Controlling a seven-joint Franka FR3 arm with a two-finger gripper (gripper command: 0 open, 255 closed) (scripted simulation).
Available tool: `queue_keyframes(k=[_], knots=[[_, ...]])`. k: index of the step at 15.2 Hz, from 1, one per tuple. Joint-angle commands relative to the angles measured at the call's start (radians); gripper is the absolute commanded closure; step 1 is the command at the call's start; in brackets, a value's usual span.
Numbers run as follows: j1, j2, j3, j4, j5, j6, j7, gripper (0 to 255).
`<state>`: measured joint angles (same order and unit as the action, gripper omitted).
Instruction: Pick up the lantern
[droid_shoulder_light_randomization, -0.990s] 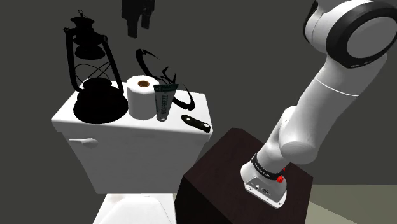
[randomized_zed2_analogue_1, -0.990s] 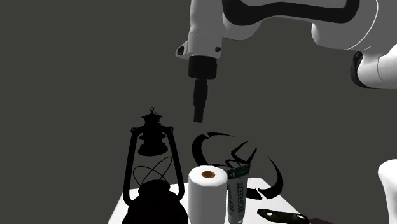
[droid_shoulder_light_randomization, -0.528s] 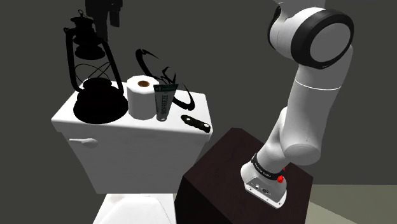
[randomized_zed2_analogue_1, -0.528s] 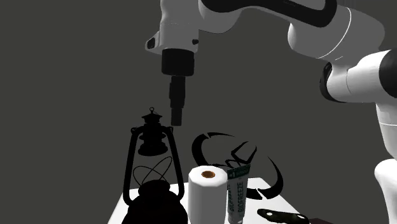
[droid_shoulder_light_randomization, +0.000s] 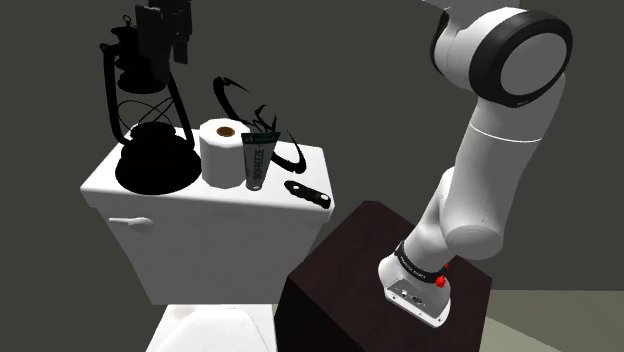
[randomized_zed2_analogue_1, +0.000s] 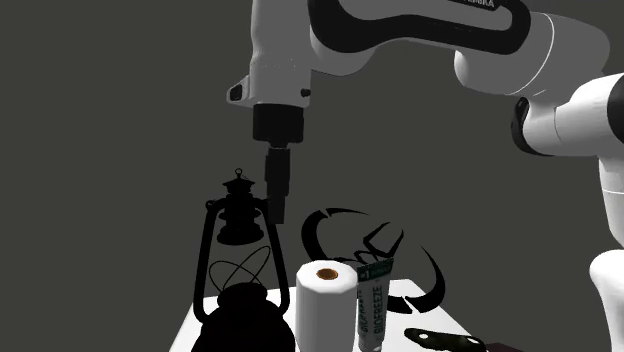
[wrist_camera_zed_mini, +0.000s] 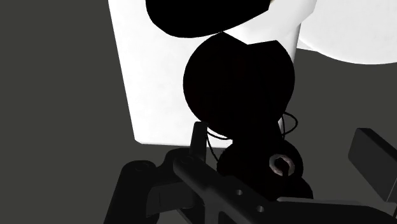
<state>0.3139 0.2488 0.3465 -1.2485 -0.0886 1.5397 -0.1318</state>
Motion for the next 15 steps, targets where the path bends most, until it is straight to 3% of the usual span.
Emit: queue_keyframes(k=[1,10,15], knots=[[-0.001,-0.002,0.000,-0.007,0.001,0.006,0.000,255],[0.000,-0.001,0.000,-0.006,0.001,0.005,0.000,255],[0.016,0.040,0.002,0.123,-0.015,-0.084,0.005,255]])
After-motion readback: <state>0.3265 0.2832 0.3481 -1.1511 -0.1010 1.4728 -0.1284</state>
